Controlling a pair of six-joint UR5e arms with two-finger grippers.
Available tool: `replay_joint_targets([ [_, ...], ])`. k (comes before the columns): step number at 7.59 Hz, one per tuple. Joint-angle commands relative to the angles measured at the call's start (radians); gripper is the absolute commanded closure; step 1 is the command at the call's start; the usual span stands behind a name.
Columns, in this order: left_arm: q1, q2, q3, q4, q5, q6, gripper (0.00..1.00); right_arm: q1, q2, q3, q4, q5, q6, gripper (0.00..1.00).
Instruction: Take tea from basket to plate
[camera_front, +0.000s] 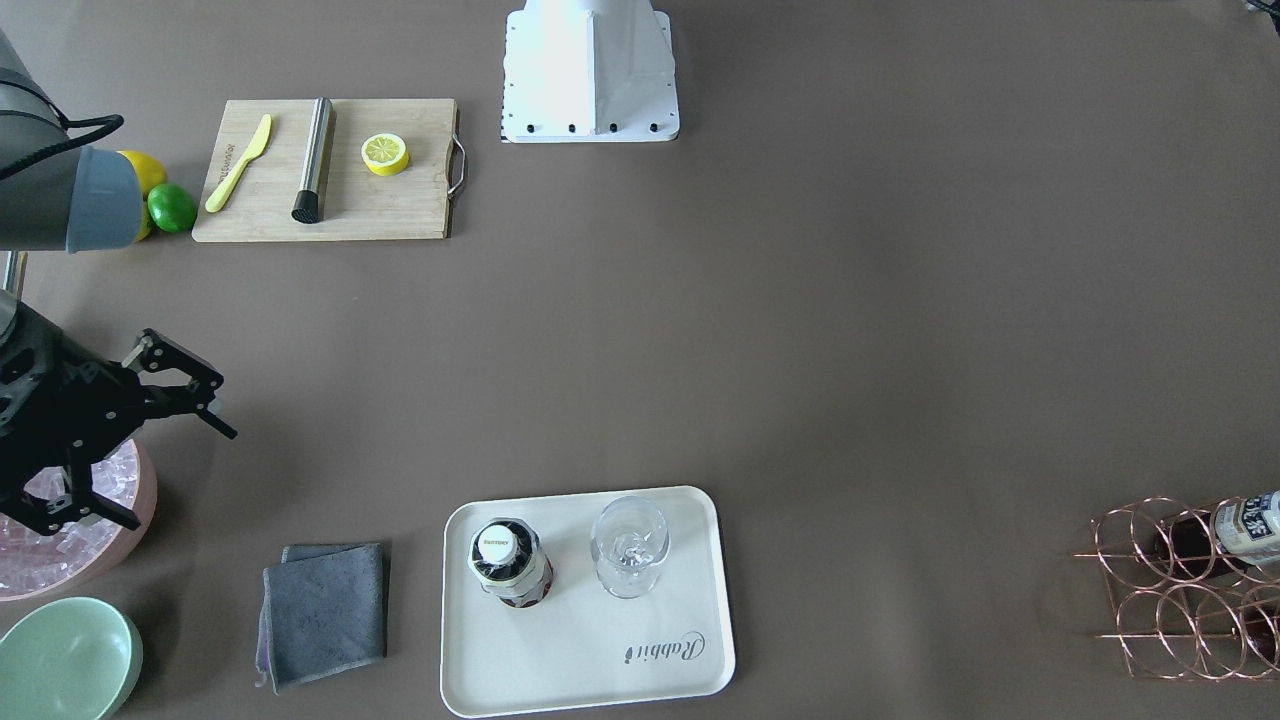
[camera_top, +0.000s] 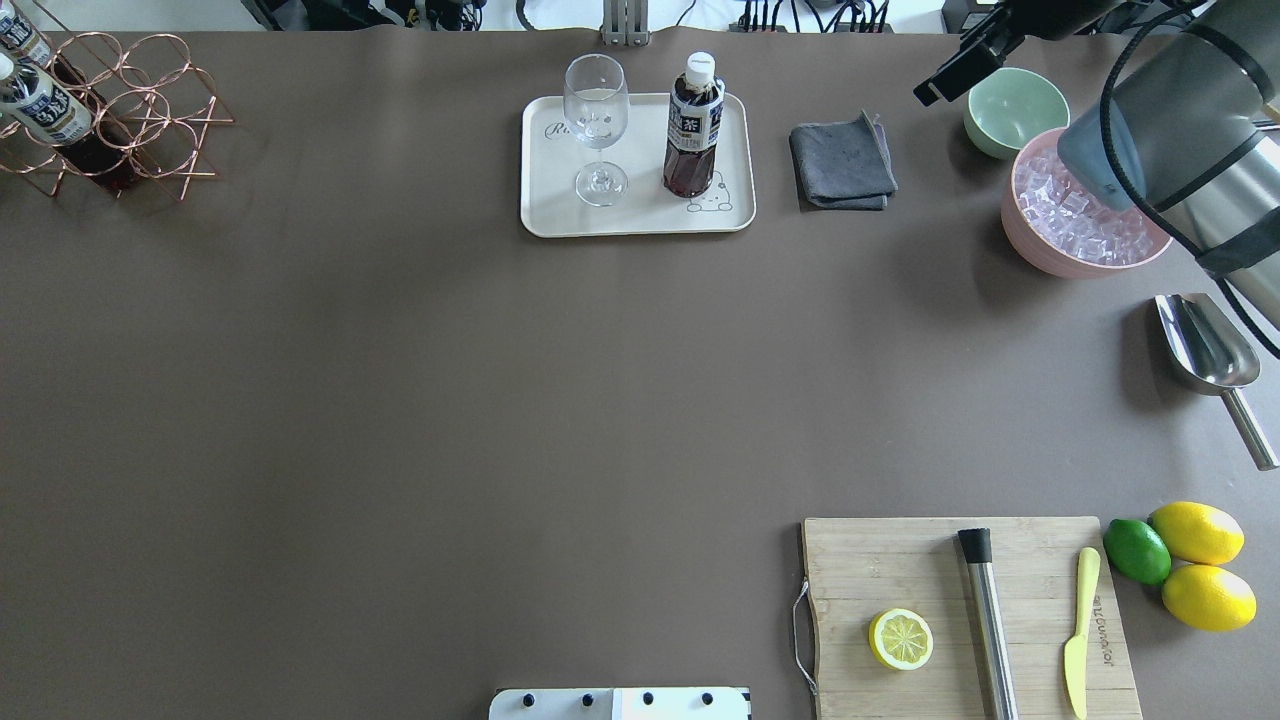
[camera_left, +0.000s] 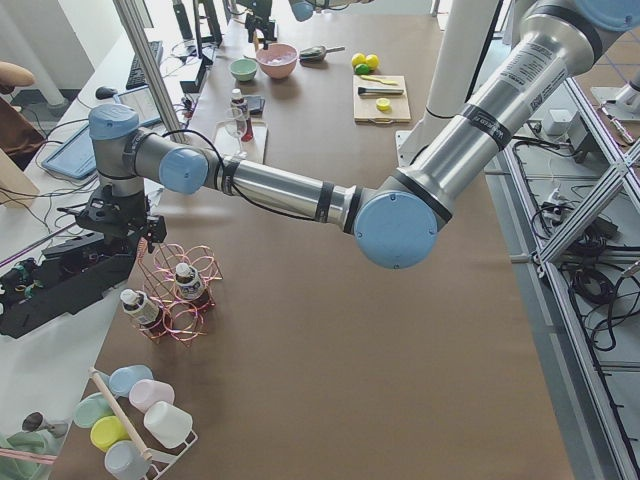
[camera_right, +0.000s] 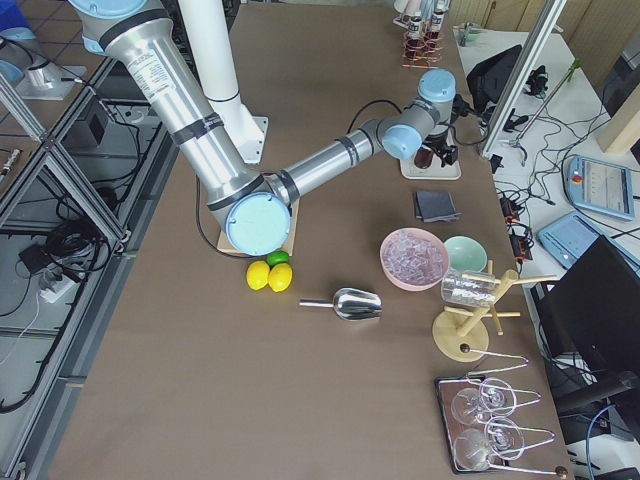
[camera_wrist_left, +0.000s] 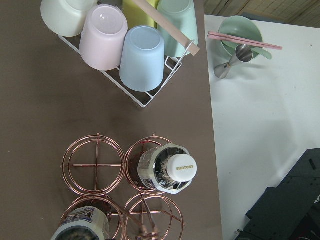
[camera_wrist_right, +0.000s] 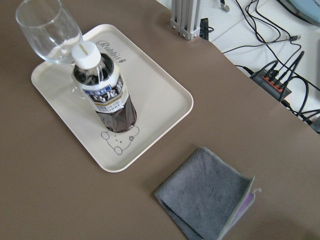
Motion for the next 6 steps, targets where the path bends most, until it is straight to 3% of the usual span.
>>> replay_joint_targets([
  [1,-0.009,0.124,-0.245,0.05,-0.124,0.139,0.02,0.11,-0.195,0.015,-0.122,0.068,-0.049,0.0],
  [4,-0.007,0.389,-0.599,0.116,-0.172,0.482,0.02,0.199,-0.362,0.047,-0.358,0.094,-0.054,0.0],
  [6,-0.007,0.505,-0.646,0.116,-0.244,0.827,0.02,0.201,-0.393,0.153,-0.517,0.094,-0.051,0.0],
])
